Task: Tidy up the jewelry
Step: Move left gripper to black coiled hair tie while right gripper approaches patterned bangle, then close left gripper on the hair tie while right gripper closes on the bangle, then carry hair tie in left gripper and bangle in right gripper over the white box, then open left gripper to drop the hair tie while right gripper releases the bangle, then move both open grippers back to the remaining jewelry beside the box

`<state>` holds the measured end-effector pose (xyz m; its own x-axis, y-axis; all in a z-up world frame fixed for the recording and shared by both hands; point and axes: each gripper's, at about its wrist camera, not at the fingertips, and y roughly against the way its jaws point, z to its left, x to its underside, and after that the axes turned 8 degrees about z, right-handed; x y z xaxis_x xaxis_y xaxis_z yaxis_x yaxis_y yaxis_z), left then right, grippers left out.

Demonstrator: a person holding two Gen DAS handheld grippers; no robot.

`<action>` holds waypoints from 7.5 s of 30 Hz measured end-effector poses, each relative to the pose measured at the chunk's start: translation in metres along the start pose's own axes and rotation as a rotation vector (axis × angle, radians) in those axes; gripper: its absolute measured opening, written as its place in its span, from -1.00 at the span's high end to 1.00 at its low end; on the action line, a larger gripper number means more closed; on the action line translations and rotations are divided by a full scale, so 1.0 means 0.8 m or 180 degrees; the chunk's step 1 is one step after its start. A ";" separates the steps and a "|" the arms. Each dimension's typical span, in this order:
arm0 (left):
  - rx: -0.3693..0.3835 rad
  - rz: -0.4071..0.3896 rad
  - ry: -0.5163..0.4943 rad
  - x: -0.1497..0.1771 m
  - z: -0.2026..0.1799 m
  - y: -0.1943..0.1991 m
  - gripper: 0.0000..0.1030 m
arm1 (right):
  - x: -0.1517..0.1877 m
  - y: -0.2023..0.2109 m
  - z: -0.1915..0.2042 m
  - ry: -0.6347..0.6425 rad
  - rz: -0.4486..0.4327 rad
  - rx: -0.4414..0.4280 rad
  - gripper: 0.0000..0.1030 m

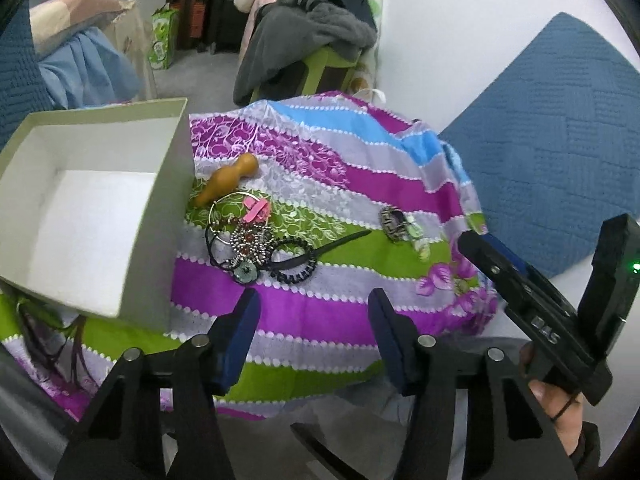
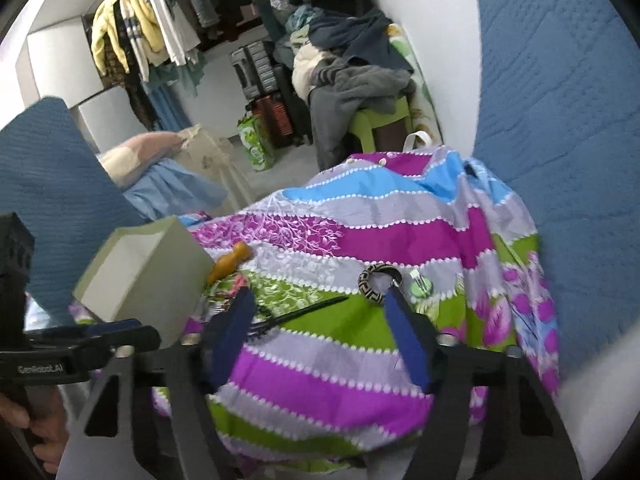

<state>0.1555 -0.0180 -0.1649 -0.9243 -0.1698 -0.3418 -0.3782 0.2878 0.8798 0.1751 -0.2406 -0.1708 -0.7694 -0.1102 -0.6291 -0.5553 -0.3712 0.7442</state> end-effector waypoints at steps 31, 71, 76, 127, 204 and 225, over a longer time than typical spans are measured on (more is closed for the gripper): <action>-0.0121 0.0280 0.0512 -0.024 0.038 -0.129 0.64 | -0.025 -0.187 -0.039 0.0259 0.0849 0.0195 0.49; -0.0196 0.0070 -0.0053 -0.034 -0.007 -0.011 0.85 | -0.016 -0.052 0.015 -0.0011 0.0714 0.0042 0.87; -0.0179 -0.0040 -0.0152 -0.047 -0.014 0.045 0.85 | -0.031 -0.005 0.033 -0.0012 0.0636 0.0061 0.87; -0.0256 -0.0061 0.0040 -0.104 0.292 0.138 0.84 | -0.091 -0.092 0.325 0.0514 0.0576 -0.0070 0.84; 0.0214 -0.0642 -0.0348 0.051 0.016 0.217 0.05 | 0.026 0.164 0.130 -0.0008 -0.0209 0.0156 0.12; 0.0162 -0.0258 -0.0213 0.016 0.034 0.047 0.27 | 0.019 -0.007 0.081 0.0114 0.0050 -0.0490 0.28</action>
<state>0.1282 0.0164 -0.1455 -0.8913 -0.1317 -0.4338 -0.4523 0.3236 0.8311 0.1456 -0.1806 -0.1701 -0.7645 -0.1488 -0.6272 -0.4862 -0.5057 0.7126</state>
